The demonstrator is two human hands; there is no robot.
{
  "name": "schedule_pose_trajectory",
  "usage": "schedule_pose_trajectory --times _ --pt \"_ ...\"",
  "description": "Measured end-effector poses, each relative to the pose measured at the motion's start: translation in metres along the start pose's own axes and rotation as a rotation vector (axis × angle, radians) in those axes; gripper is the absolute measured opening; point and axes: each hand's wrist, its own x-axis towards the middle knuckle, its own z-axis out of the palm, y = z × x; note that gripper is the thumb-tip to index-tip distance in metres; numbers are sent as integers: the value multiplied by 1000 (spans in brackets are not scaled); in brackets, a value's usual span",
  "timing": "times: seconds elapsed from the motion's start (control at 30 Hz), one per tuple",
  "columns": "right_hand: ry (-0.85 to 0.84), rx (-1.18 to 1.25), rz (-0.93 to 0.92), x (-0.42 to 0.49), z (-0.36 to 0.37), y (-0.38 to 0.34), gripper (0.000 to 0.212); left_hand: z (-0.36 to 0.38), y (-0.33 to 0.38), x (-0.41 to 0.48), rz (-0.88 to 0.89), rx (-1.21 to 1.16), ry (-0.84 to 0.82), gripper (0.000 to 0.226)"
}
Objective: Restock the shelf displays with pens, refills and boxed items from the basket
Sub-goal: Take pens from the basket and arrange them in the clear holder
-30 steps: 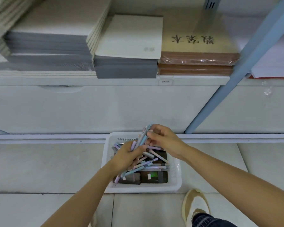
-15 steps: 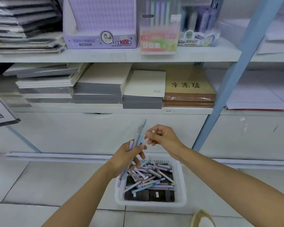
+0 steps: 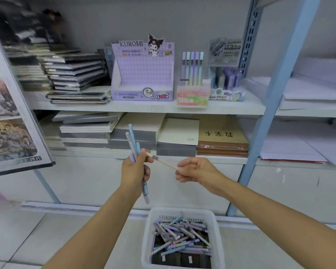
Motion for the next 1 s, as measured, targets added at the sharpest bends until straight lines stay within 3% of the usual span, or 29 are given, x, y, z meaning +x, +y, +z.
schedule_pose_trajectory --times 0.1,0.27,0.47,0.63,0.73,0.83,0.9,1.0 --pt "-125 -157 4 -4 11 -8 20 8 16 -3 64 5 0 25" --pt "-32 -153 -132 0 20 -28 20 16 33 -13 93 -28 -80 21" --pt "-162 -321 -153 -1 29 -48 24 29 46 -18 151 115 -121 17" --pt "152 -360 -447 9 34 -92 21 40 63 -13 239 279 -175 20" --pt "135 -442 -490 17 34 -121 11 53 76 -10 293 346 -251 14" --pt "146 -470 -576 22 28 -149 12 61 92 -2 318 287 -290 19" --pt "246 -427 -685 29 18 -173 16 65 107 9 324 240 -281 31" --pt "421 -307 -836 45 -2 -214 18 76 127 32 302 173 -262 23"
